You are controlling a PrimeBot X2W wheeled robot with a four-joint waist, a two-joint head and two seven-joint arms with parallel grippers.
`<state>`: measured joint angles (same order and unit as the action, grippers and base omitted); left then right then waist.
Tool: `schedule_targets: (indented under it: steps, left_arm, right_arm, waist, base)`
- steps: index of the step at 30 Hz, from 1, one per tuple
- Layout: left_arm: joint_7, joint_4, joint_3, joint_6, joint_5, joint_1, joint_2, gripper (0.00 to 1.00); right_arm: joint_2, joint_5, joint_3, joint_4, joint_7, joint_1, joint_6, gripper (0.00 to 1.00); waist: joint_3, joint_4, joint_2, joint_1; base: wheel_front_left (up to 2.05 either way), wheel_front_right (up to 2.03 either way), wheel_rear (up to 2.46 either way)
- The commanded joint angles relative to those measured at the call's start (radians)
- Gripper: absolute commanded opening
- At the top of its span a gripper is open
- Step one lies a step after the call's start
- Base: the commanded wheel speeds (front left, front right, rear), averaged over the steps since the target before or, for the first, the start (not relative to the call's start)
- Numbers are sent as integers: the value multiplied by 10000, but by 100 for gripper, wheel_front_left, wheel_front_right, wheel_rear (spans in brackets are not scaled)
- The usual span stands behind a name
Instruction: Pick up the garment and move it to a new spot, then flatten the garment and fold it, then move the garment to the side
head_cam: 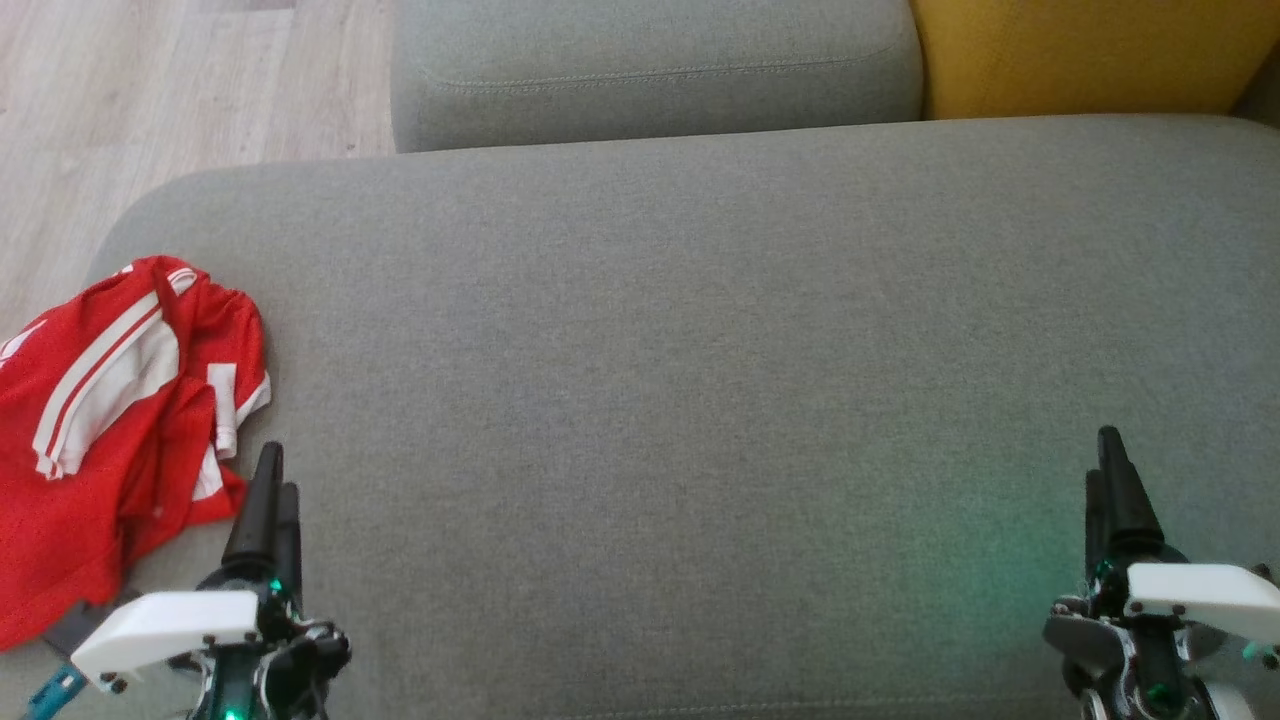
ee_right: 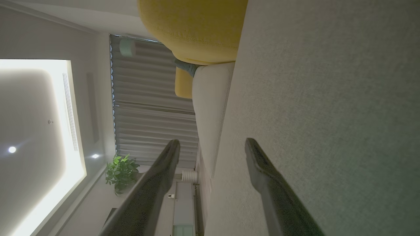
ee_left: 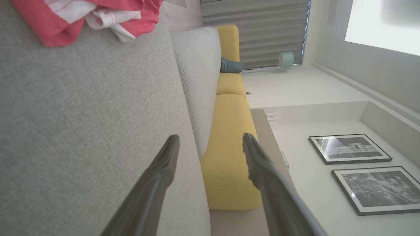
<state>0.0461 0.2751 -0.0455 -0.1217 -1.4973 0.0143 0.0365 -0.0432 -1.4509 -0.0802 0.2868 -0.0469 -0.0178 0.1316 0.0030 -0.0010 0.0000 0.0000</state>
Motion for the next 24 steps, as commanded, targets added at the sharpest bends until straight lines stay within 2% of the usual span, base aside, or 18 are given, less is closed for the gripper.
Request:
schedule_targets:
  steps: [1, 24]
  left_arm:
    - [-125, -463, -70, -27, 291, 640, 195, 100]
    - [-770, -1184, 302, -41, 3798, 817, 317, 100]
  right_arm:
    - [-170, 327, 76, -414, 115, -627, -2, 100]
    - [-254, 3948, 473, -986, 609, -802, -3, 100]
  waist:
    - [2, 4, 0, 0]
    - [4, 37, 0, 0]
  base:
    - [0, 0, 0]
    - [0, 0, 0]
